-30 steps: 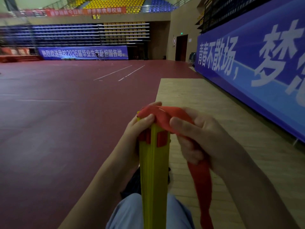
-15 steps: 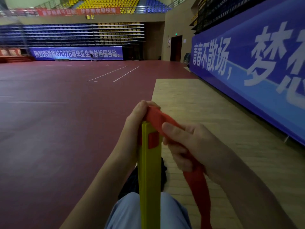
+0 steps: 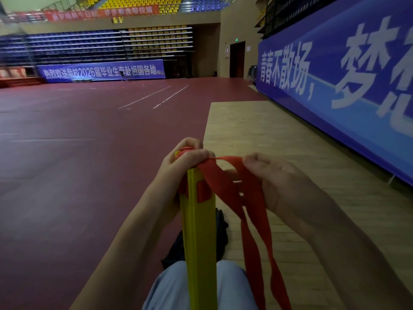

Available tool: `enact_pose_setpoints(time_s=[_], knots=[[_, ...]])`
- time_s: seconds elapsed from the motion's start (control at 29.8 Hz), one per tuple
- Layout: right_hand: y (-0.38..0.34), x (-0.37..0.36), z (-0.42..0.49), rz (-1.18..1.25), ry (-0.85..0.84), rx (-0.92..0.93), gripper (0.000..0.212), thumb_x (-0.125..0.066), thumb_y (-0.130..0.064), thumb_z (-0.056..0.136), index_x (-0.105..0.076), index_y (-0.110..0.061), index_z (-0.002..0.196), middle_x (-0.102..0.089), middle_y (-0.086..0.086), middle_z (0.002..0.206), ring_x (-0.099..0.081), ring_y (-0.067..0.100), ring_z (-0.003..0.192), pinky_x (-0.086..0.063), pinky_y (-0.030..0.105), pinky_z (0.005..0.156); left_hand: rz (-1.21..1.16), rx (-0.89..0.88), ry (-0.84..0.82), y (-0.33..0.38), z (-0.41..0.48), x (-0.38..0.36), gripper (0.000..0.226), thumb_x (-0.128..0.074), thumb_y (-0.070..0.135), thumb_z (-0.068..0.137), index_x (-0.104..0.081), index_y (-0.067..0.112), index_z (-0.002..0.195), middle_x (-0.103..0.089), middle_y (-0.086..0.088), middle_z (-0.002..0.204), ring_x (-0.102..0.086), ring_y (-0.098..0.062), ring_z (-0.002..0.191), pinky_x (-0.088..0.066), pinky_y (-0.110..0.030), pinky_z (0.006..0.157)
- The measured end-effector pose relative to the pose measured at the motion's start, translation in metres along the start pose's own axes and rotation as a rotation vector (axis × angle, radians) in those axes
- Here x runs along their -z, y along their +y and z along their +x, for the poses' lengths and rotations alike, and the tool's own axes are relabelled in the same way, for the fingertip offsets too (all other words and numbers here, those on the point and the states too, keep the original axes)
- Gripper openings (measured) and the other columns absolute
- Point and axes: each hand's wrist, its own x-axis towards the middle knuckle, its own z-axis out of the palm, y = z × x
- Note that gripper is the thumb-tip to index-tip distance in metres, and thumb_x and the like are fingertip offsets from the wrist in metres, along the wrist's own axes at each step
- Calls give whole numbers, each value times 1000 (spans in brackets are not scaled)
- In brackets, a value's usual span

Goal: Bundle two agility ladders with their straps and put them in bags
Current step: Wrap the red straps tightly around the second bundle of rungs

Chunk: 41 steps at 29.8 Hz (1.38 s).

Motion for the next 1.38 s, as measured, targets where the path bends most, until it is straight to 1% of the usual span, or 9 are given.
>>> enact_pose_setpoints(time_s=[0.17, 0.3, 0.44, 0.57, 0.71, 0.91, 1.04, 1.14, 1.38], knots=[[-12, 1, 8, 124, 95, 61, 21, -54, -33, 70, -64, -16, 65, -57, -4, 57, -52, 5, 50, -44, 15, 47, 2, 8, -93, -3, -6, -1, 46, -90, 43, 25, -64, 29, 61, -65, 1, 66, -63, -12, 56, -52, -23, 50], [-26, -1, 7, 258, 3, 56, 22, -51, -25, 77, -45, -10, 61, -44, -7, 39, -27, 1, 27, -15, 10, 28, 48, 11, -68, 0, -9, -7, 16, -73, 24, 52, -64, 33, 61, -66, 5, 66, -62, -8, 55, -51, -22, 48], [-15, -13, -4, 184, -122, 46, 15, -53, -25, 71, -61, -12, 72, -52, -2, 44, -29, 1, 24, -18, 6, 27, 104, -19, -72, 1, -11, 1, 9, -60, 35, 73, -69, 39, 75, -64, 3, 70, -61, -8, 55, -51, -22, 49], [9, -19, -9, 238, -102, -1, 27, -55, -24, 69, -56, -6, 90, -55, 2, 49, -31, 2, 24, -22, 7, 26, 123, -47, -192, 2, -10, 4, 34, -75, 58, 59, -69, 38, 85, -66, 8, 77, -64, -5, 66, -52, -20, 57], [14, -20, -10, 191, -25, 37, 37, -58, -27, 67, -55, -10, 100, -57, 5, 51, -33, 4, 25, -24, 10, 27, 95, -2, -223, 1, -11, 1, 12, -74, 43, 65, -68, 40, 75, -68, 12, 77, -64, -3, 68, -53, -21, 58], [14, -16, -16, -26, 35, 82, 34, -58, -31, 67, -62, -18, 98, -59, 4, 51, -39, 9, 31, -31, 17, 30, -168, 47, -377, -3, -15, 8, 47, -87, 43, 44, -71, 31, 86, -71, 3, 86, -68, -12, 76, -55, -29, 68], [16, -14, -16, -118, 54, 86, 28, -58, -32, 70, -62, -23, 96, -62, 3, 54, -45, 9, 37, -37, 19, 33, -51, 21, -208, -6, -13, -5, 43, -83, 54, 44, -65, 31, 75, -65, 5, 77, -63, -11, 70, -54, -27, 61], [18, -11, -13, -157, 52, 76, 22, -59, -29, 75, -63, -24, 96, -62, 2, 54, -51, 10, 40, -42, 20, 37, -22, 19, -80, -8, -10, -11, 21, -73, 32, 48, -61, 31, 66, -62, 4, 70, -59, -12, 62, -51, -26, 54], [24, -11, 3, -203, 78, 126, 34, -59, -46, 57, -66, -29, 86, -70, -5, 85, -65, -1, 75, -50, 10, 64, -77, 33, -125, -5, -10, -11, 29, -63, 23, 49, -55, 22, 77, -60, 3, 68, -57, -12, 63, -49, -24, 56]])
